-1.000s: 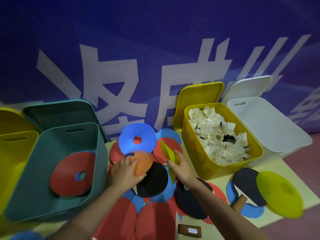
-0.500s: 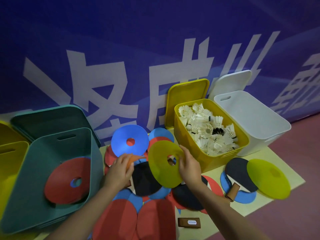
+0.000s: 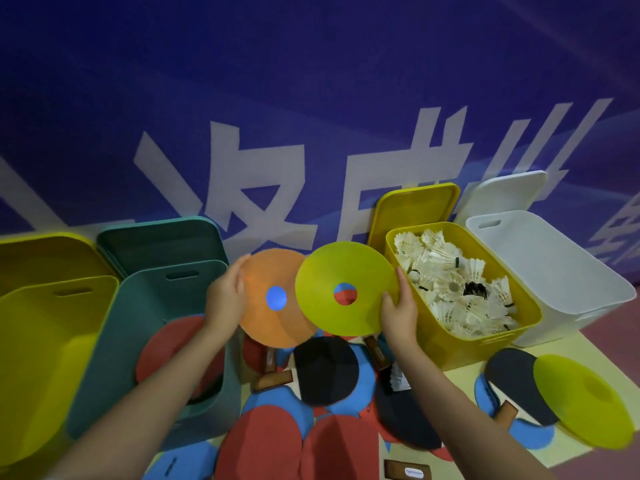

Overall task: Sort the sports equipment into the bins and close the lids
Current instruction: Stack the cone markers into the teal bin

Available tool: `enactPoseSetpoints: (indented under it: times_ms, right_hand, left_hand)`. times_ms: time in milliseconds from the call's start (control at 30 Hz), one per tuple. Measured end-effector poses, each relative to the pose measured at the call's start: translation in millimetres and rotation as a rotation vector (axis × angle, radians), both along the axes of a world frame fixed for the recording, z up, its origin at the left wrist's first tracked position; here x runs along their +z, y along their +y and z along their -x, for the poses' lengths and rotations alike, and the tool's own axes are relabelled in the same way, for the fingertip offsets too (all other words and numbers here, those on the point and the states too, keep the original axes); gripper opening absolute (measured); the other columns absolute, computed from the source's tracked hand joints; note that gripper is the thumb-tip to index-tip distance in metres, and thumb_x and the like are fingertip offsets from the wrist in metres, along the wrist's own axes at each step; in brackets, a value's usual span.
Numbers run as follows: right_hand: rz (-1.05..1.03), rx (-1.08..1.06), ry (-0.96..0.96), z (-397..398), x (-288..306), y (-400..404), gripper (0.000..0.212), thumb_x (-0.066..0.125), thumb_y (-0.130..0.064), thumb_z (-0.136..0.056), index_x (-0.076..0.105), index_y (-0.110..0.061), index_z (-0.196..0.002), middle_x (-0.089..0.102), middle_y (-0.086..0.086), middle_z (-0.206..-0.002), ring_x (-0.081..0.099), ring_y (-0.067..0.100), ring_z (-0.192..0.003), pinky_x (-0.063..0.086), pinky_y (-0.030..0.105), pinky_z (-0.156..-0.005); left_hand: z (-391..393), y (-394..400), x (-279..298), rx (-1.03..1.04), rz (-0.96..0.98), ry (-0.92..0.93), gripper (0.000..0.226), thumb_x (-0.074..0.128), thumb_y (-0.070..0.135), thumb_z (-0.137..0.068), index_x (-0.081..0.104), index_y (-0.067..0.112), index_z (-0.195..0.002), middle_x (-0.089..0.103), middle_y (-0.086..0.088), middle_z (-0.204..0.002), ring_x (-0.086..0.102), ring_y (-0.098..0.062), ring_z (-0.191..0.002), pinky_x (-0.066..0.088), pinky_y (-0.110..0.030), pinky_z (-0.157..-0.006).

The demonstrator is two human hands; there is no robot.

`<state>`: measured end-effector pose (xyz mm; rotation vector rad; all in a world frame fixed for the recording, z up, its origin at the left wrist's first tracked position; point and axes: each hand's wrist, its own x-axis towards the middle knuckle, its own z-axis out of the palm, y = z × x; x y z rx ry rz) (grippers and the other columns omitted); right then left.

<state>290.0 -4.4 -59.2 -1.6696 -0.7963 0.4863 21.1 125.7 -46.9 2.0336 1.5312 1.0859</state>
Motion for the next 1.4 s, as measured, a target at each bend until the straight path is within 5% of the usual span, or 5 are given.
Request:
enactPoseSetpoints:
  times_ms: [267,600,967,1200,1400]
  right_hand:
    - [0.08,0.061,0.138,56,-17,31,0.054,0.046,0.001,-0.093,0.041,-0.018,-0.143,0.048,0.007,-0.141,0.046,0.025,-0.129,0.038,0.028,-0.1]
    - [0.046,0.117,0.166,143,-30,49,0.053,0.048,-0.002,-0.093,0.042,-0.02,-0.142,0.047,0.004,-0.144,0.045,0.022,-0.131,0.039,0.045,-0.108]
    - [0.077,0.061,0.123,173,-27,43,0.052,0.045,-0.002,-0.095,0.039,-0.017,-0.144,0.046,0.005,-0.144,0.045,0.023,-0.13,0.04,0.041,-0.106]
    - [0.057,0.265,-0.275,223,-2,56,0.057,0.041,-0.007,-0.092,0.035,-0.022,-0.147,0.064,0.005,-0.1,0.054,0.023,-0.069,0.043,0.038,-0.063]
    - [0.293,0.565,-0.57,288,-4,102,0.068,0.041,-0.002,-0.092,0.018,-0.024,-0.152,0.06,0.017,-0.117,0.06,0.03,-0.087,0.046,0.036,-0.073]
  left_hand:
    - [109,16,21,0.243,0.01,-0.151,0.033,0.04,0.013,-0.1,0.056,0.014,-0.129,0.062,-0.01,-0.124,0.057,-0.029,-0.112,0.045,-0.039,-0.089]
    - [192,21,-39,0.316,0.288,0.197,0.045,0.043,0.005,-0.094,0.047,0.017,-0.138,0.064,-0.019,-0.114,0.06,-0.039,-0.098,0.046,-0.039,-0.072]
    - [187,26,-87,0.127,0.646,0.477,0.063,0.049,0.025,-0.092,0.023,0.018,-0.149,0.047,-0.021,-0.136,0.047,-0.038,-0.124,0.043,-0.045,-0.101]
    - [205,5,-45,0.067,0.095,0.411,0.063,0.051,0.02,-0.093,0.025,0.019,-0.15,0.024,-0.013,-0.155,0.019,-0.031,-0.143,0.025,-0.045,-0.114]
    - [241,3,-53,0.145,0.408,0.282,0.07,0.044,0.007,-0.094,0.01,0.021,-0.153,0.053,-0.019,-0.121,0.056,-0.033,-0.1,0.046,-0.039,-0.076]
